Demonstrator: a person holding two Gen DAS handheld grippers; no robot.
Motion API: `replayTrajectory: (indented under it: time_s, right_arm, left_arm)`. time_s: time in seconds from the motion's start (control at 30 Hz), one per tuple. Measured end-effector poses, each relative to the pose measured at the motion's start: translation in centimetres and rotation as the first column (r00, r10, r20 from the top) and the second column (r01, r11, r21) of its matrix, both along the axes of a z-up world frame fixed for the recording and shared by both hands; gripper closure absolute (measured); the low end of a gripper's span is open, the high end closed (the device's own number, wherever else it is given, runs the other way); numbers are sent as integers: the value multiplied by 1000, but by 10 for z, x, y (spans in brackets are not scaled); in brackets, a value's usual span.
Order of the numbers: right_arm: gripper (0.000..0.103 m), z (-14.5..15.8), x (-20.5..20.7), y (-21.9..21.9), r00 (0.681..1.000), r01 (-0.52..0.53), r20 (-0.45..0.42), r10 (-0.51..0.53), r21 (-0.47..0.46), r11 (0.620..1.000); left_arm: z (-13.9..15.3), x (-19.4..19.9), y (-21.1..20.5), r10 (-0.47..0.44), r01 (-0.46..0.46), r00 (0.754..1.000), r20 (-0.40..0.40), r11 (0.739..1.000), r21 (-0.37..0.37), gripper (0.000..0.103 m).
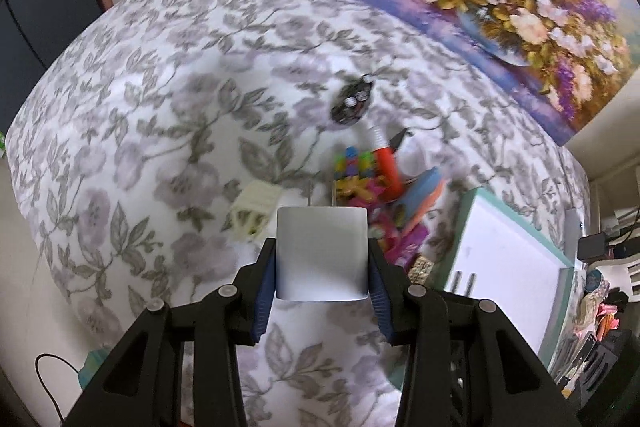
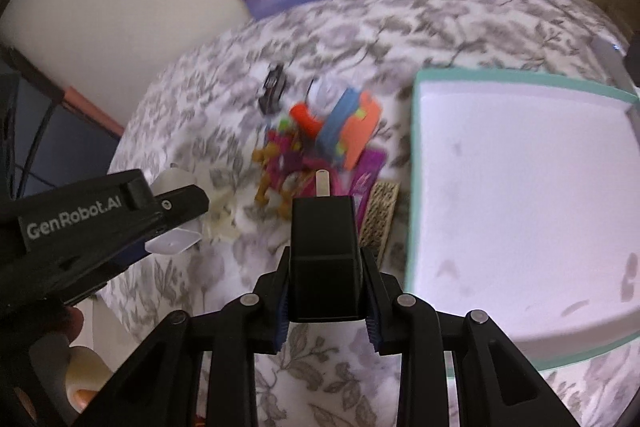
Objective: Organize rigid objects
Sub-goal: 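Carry the black charger in the right tool while the left tool carries the white charger over the tray, then open the left tool to drop the white charger while the right tool releases the black charger in the tray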
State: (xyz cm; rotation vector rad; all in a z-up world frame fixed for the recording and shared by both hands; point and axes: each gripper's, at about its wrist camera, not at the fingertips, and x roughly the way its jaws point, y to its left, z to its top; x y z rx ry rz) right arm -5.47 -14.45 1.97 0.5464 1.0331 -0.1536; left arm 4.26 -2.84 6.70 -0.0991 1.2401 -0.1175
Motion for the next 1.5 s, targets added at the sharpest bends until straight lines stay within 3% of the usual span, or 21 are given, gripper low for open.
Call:
replayTrajectory:
  time_s: [0.1,0.27,0.5,0.7,0.87,1.2,1.5]
  right_arm:
    - [71,5,-3,-13,998,59,15,-58,-51,997]
    - [71,14,-15,-52,986,159,46,-158,-19,987]
    - [71,-2,-29,-111,955,298,2,-298,21,954]
    - [71,-13,-40,-148,916,398,-39,-399,-39,917]
    - [71,-19,-42,-167,899,431,-48,-436,-81,899]
    - [71,-28,-48,-188,863,490,-93,-497,-91,867]
    - [71,-29,-47,-186,863,482,-109,-493,-113,869]
  left_arm:
    - [0,0,-14,-25,24,1000,-3,1000,-9,59]
    - [-3,-4,-42,-80,80,997,7,997,-3,59]
    - [-23,-6,-88,-163,163,986,-20,987,1,59]
    - [-41,-13,-132,-279,279,960,-19,960,-1,58]
    - [-40,-19,-153,-347,337,935,75,934,115,58]
    - [-37,-15,-152,-356,347,929,96,933,100,58]
    - [-27,-20,-153,-358,349,924,131,933,87,58]
